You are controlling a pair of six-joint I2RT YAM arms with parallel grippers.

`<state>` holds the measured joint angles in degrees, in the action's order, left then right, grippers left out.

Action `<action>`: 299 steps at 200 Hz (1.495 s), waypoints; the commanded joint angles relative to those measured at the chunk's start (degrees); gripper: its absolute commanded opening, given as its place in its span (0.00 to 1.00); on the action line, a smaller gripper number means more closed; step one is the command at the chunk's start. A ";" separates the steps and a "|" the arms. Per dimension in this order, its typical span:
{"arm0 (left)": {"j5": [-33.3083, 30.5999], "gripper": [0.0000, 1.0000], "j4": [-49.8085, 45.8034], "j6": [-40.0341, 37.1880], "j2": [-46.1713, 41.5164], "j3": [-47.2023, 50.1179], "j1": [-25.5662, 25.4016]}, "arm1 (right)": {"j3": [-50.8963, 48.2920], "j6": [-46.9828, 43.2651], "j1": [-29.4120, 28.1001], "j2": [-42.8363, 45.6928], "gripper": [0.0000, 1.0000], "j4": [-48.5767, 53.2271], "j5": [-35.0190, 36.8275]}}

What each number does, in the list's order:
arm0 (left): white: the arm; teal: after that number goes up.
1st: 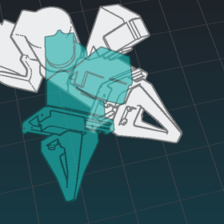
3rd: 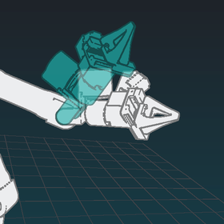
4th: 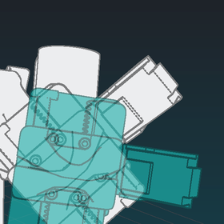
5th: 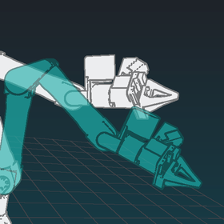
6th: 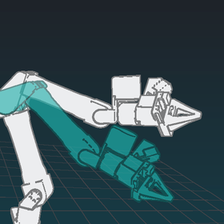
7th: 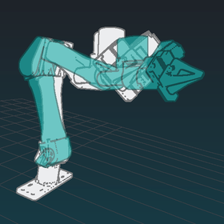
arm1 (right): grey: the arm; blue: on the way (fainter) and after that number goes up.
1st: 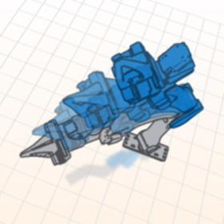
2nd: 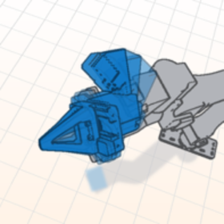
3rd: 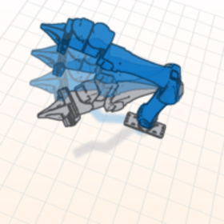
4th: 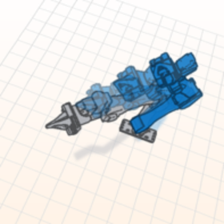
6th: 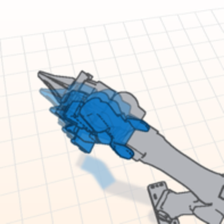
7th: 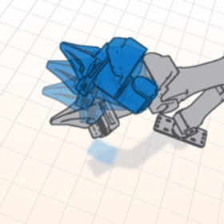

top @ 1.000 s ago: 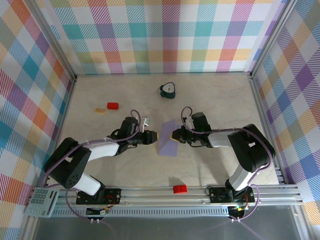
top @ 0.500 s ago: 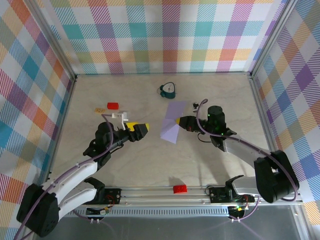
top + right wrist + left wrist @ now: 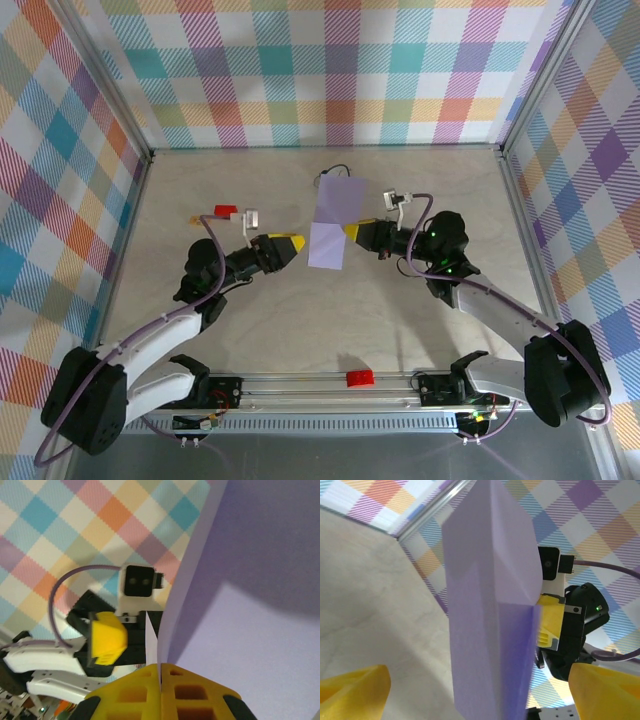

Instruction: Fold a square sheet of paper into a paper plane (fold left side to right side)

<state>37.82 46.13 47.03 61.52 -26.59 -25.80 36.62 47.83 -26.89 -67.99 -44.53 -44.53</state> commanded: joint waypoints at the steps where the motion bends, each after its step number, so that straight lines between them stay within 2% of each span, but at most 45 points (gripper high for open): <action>1: 5.38 0.87 8.19 3.12 2.12 -3.14 -0.99 | 2.29 1.46 -1.30 -0.62 0.01 -5.12 -2.22; 39: 8.10 0.71 11.08 5.37 5.73 -5.26 -1.88 | 2.56 1.13 -1.85 -2.04 0.01 -4.47 -2.09; 60: 8.11 0.55 11.01 5.76 6.67 -5.91 -1.98 | 2.41 0.69 -1.93 -2.50 0.02 -3.86 -1.88; 84: 7.60 0.35 10.24 5.62 7.14 -6.10 -2.06 | 1.80 -0.41 -1.89 -1.77 0.09 -2.49 -0.69; 100: 7.11 0.24 9.19 5.28 7.17 -6.24 -1.99 | 1.25 -1.53 -1.87 -0.74 0.16 -0.66 0.52; 123: 6.57 0.15 7.39 4.53 6.85 -6.50 -1.98 | 0.62 -3.85 -1.85 1.32 0.26 3.63 2.00; 143: 6.40 0.03 5.03 3.42 6.30 -7.05 -2.00 | 0.13 -6.74 -1.67 4.18 0.38 10.58 4.25; 173: 5.51 0.00 -5.60 -2.76 4.18 -8.32 -2.05 | 0.19 -13.61 -1.41 10.27 0.58 26.08 11.79; 198: 2.43 0.00 -21.62 -12.41 1.09 -10.53 -2.10 | 1.98 -19.66 -1.41 14.50 0.71 41.44 22.05; 227: -6.97 0.00 -45.08 -26.73 -1.55 -15.72 -3.29 | 4.16 -23.64 -1.41 16.26 0.83 56.91 36.51; 256: -23.73 0.00 -66.44 -37.52 -0.74 -22.40 -6.82 | 4.94 -23.28 -1.33 16.15 1.00 66.64 49.72; 279: -37.87 0.00 -77.19 -41.22 2.56 -27.02 -10.67 | 4.93 -23.55 -1.15 15.29 0.99 69.96 54.68; 299: -51.02 0.00 -83.28 -41.38 6.34 -30.11 -14.64 | 5.12 -23.36 -0.97 14.48 0.99 71.92 57.36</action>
<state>6.98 -20.95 11.03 64.34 -53.17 -36.84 39.86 25.82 -28.27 -52.75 20.91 4.73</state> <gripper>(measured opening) 0.050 0.988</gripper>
